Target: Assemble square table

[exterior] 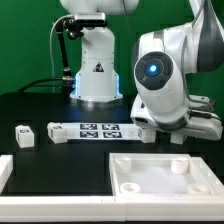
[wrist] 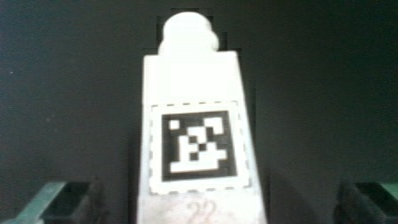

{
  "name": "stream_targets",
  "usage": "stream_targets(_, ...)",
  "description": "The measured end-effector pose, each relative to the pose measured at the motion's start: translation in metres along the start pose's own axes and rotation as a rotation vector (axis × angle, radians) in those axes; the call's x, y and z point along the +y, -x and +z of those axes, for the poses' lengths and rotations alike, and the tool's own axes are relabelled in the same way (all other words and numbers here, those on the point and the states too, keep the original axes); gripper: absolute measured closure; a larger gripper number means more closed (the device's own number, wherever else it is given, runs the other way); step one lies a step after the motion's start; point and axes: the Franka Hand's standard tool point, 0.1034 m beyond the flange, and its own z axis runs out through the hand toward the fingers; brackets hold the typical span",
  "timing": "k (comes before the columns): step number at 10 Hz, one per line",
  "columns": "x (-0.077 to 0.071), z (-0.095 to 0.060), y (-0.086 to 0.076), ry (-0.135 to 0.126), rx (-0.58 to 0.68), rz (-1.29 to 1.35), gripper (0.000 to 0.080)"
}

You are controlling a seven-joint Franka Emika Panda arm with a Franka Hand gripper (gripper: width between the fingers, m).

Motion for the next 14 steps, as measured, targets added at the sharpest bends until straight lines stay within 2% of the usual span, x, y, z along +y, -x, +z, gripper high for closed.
stream_targets(1, 0.001, 0.0, -0.001, 0.0, -0.001, 0.002, 0.0181)
stream_targets(2, 0.001, 0.0, -0.001, 0.0, -0.001, 0.002, 0.0359)
stream_targets(3, 0.001, 0.0, -0.001, 0.0, -0.001, 0.002, 0.0359)
stream_targets(4, 0.001, 0.0, -0.001, 0.0, -0.001, 0.003, 0.0512)
stream_targets(9, 0.001, 0.0, -0.001, 0.0, -0.001, 0.003, 0.051)
stream_targets(10, 0.003, -0.005, -0.001, 0.013, 0.0, -0.011, 0.051)
stream_targets(11, 0.004, -0.031, -0.001, 0.037, 0.034, -0.055, 0.0509)
stream_targets(12, 0.002, -0.058, -0.001, 0.038, 0.082, -0.108, 0.0509)
stream_targets(13, 0.001, -0.076, 0.003, 0.061, 0.115, -0.149, 0.0508)
stream_targets(14, -0.002, -0.084, 0.008, 0.087, 0.135, -0.181, 0.0508)
